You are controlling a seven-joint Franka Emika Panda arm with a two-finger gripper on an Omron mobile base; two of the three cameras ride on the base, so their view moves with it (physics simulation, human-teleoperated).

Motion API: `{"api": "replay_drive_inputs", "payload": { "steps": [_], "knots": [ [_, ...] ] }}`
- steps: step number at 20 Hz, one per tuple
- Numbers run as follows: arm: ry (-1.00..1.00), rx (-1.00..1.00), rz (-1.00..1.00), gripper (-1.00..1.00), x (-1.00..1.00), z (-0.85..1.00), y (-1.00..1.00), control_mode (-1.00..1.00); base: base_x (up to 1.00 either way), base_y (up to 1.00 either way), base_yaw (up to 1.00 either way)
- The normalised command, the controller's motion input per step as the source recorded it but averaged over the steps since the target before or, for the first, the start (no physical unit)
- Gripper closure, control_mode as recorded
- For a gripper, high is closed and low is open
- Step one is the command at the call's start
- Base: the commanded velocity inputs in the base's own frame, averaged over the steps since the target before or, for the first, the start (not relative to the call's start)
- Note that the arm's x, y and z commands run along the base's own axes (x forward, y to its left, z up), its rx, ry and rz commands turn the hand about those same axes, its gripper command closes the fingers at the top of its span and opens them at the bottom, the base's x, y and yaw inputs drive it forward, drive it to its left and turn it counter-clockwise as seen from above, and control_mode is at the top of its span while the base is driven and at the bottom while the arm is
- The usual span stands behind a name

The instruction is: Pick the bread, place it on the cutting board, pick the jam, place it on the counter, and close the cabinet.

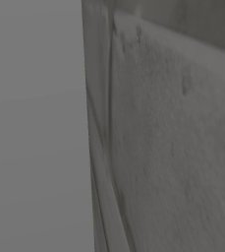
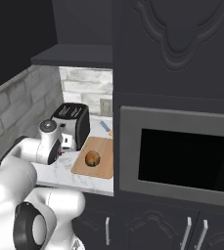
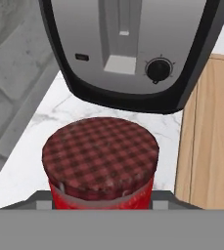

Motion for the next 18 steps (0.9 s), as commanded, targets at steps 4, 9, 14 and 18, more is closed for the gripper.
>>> {"api": "replay_drive_inputs", "payload": {
  "steps": [4, 9, 14, 18],
  "knots": [
    [-0.05, 0.00, 0.00, 1.00, 0.01, -0.14, 0.06, -1.00, 0.00, 0.00, 0.00],
    [-0.01, 0.00, 0.00, 1.00, 0.03, -0.21, 0.08, -1.00, 0.00, 0.00, 0.00],
    [-0.01, 0.00, 0.00, 1.00, 0.11, -0.22, 0.10, -1.00, 0.00, 0.00, 0.00],
    [-0.01, 0.00, 0.00, 1.00, 0.10, -0.18, 0.07, -1.00, 0.00, 0.00, 0.00]
  ]
}}
